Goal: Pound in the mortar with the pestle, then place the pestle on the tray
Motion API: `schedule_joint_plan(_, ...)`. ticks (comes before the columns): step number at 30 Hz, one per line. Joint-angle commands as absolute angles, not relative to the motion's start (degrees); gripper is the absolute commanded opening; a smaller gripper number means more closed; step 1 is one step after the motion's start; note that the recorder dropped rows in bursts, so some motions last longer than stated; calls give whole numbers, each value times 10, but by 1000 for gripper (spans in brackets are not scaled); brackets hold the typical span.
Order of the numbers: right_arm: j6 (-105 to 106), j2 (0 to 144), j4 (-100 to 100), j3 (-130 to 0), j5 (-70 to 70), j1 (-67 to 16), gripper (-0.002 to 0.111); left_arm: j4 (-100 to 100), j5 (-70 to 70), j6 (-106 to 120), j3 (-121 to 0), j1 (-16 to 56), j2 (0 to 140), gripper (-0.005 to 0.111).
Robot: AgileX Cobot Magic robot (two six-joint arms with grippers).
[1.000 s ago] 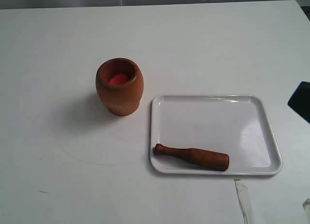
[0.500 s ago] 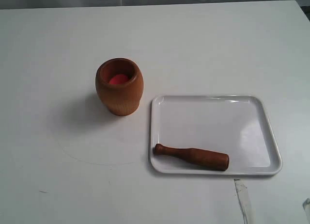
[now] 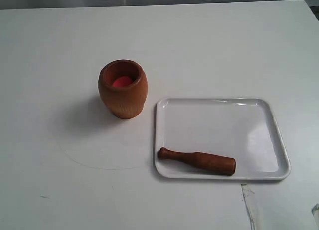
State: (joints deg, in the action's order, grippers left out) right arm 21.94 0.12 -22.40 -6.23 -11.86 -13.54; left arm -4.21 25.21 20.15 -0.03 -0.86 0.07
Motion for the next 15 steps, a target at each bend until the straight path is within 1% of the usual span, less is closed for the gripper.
schedule_joint_plan(1,224,0,-219,-59,-138,-121,0,-38,250,197,0,-4,0,0)
schedule_joint_plan(6,224,0,-248,-58,-138,-121,0,-38,250,197,0,-4,0,0)
schedule_joint_plan(9,224,0,-254,-38,-111,-121,0,-38,250,197,0,-4,0,0)
schedule_joint_plan(11,212,0,-221,-17,-88,-121,0,-38,250,197,0,-4,0,0)
schedule_joint_plan(15,64,0,-76,0,-72,-121,0,-38,250,197,0,-4,0,0)
